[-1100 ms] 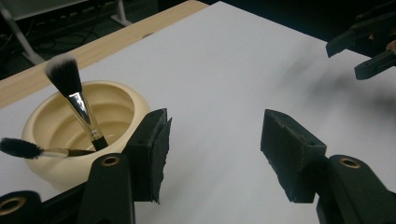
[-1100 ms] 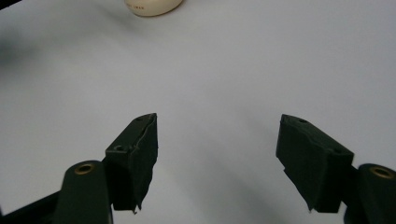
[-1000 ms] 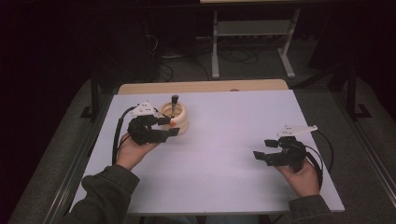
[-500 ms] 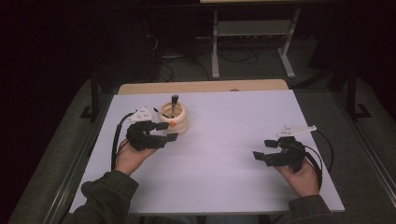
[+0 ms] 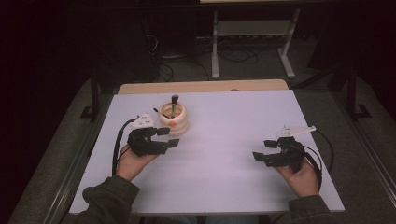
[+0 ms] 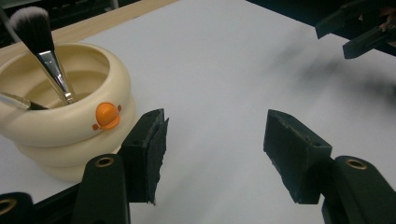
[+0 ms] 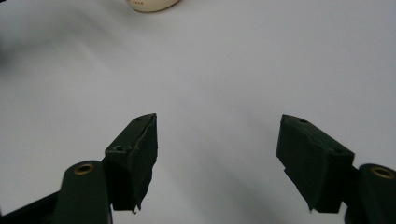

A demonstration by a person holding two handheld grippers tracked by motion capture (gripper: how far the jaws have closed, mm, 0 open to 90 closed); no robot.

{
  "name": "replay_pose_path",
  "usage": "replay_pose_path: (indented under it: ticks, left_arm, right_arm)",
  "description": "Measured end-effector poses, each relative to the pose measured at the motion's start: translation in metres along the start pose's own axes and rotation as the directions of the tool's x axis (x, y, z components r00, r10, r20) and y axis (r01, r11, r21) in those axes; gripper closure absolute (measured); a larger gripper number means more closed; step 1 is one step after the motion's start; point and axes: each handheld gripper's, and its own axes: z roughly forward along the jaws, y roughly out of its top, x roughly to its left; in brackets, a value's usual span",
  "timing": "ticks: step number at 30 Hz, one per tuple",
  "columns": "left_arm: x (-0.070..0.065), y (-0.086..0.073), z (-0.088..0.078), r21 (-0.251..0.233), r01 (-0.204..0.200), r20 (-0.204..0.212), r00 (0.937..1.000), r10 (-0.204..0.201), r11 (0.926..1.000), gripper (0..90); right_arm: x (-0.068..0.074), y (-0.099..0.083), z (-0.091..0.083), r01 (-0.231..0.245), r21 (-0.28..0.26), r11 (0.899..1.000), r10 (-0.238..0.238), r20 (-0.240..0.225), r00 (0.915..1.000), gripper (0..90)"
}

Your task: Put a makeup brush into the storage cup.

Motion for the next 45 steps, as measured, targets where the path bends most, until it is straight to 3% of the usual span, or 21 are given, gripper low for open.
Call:
replay_pose_path:
  ticks: [30,45]
  left_arm:
    - [-0.001,-0.023,-0.008,-0.003,0.018,-0.015,0.9997,-0.018,0.9998,33.2]
    - [-0.002,-0.037,-0.018,-0.003,0.009,-0.033,0.9994,-0.009,1.0000,30.7]
  right_arm:
    - [0.002,-0.002,0.004,-0.002,0.009,1.000,0.002,-0.002,1.0000,27.8]
    - [0.005,-0.002,0.008,0.005,0.017,1.000,-0.005,-0.008,1.0000,27.5]
